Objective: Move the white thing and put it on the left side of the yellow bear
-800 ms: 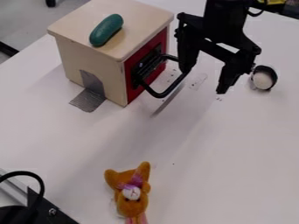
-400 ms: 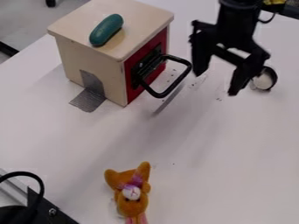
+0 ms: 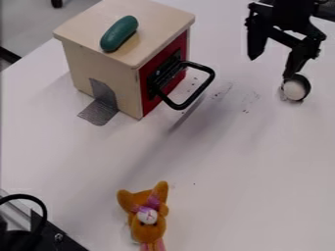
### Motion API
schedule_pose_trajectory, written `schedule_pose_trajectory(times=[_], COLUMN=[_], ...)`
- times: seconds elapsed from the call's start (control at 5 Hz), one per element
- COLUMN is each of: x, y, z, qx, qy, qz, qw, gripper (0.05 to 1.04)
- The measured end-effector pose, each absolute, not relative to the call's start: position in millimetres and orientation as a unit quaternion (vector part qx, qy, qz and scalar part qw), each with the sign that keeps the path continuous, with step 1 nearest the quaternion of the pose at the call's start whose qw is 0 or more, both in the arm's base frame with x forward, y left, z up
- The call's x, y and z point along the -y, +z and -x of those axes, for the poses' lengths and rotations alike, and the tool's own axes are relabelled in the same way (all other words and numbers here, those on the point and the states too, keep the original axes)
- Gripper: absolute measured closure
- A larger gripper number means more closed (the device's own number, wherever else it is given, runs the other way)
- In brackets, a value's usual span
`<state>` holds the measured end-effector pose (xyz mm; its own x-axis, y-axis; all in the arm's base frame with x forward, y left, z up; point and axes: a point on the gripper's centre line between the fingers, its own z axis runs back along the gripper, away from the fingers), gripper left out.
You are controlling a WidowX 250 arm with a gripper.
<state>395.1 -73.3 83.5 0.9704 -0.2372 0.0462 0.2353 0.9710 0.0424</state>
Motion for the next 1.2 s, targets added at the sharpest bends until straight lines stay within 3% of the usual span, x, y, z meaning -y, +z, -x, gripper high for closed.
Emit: schedule_pose_trajectory(times=[0.4,0.8,1.0,1.2], x=[88.8,105.2,100.2,96.2], y=[53.1,15.8,1.6,1.7], z=[-450.1,-457.6,-446.7,-435.9], qx=[0.014,-0.025,-0.045,-0.057], qy=[-0.119,-0.120,-0.118,-0.119], qz=[0.006,0.028,0.013,0.005], qw=[0.993,0.992,0.992,0.991], gripper=[0.087,0.087,0.108,0.358])
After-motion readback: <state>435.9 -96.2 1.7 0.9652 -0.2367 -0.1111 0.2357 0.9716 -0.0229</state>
